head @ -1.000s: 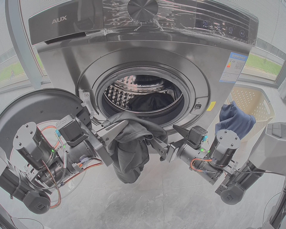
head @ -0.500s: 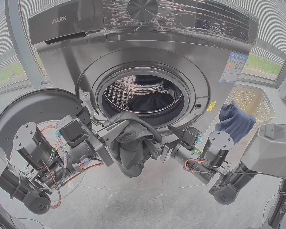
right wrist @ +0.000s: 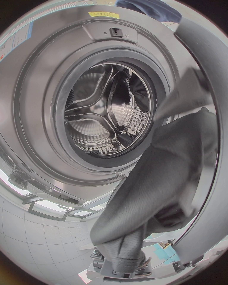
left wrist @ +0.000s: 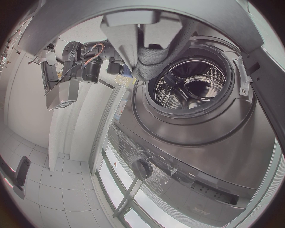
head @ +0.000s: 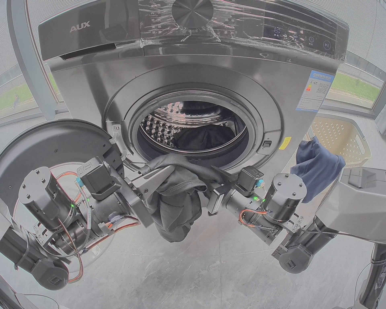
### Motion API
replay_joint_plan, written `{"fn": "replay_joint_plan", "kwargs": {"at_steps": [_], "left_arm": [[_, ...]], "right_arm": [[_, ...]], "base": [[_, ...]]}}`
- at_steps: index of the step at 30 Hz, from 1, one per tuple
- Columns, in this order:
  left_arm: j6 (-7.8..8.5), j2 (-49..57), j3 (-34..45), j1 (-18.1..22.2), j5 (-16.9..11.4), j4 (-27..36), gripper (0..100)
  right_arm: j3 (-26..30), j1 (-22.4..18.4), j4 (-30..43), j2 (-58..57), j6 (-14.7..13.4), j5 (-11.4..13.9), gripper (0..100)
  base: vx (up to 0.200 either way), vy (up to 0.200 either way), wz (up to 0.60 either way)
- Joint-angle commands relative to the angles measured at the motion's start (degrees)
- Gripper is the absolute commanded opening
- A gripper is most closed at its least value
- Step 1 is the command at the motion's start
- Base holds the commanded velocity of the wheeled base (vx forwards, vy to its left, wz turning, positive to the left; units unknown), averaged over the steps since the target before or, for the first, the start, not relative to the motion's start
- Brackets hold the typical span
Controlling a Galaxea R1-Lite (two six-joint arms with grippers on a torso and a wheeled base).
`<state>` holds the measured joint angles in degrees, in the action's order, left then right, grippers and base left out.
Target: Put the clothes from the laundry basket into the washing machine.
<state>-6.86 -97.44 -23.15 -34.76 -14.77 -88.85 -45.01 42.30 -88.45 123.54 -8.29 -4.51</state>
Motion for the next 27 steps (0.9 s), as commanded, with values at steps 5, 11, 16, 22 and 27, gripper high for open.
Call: {"fn": "replay_joint_plan", "kwargs": {"at_steps": [5, 11, 16, 22, 27], "left_arm": [[-1.05, -2.05, -0.05, 0.04, 0.01, -0.01, 0], [-1.57, -2.32, 1.7, 0.04, -0.08, -0.01, 100], [-1.13, -6.01, 2.32, 0.21, 0.01, -0.01, 100], [-0.78, -9.17, 3.55, 0.48, 0.19, -0.01, 100], [-0.61, -10.23, 4.78, 0.39, 1.68, -0.01, 100]], "right_arm": [[4.4, 2.0, 0.04, -5.41, -0.06, -0.15, 0], [6.25, 2.79, 0.04, -9.81, -0.5, -0.24, 0], [6.34, 2.96, -0.05, -13.32, -0.94, -0.24, 0], [6.25, 3.23, -0.05, -14.56, -1.03, -0.15, 0], [6.16, 3.58, -0.05, -14.64, -1.03, -0.15, 0]], "base": [[0.0, 0.0, 0.0], [0.0, 0.0, 0.0], [0.0, 0.0, 0.0], [0.0, 0.0, 0.0], [0.0, 0.0, 0.0]]}}
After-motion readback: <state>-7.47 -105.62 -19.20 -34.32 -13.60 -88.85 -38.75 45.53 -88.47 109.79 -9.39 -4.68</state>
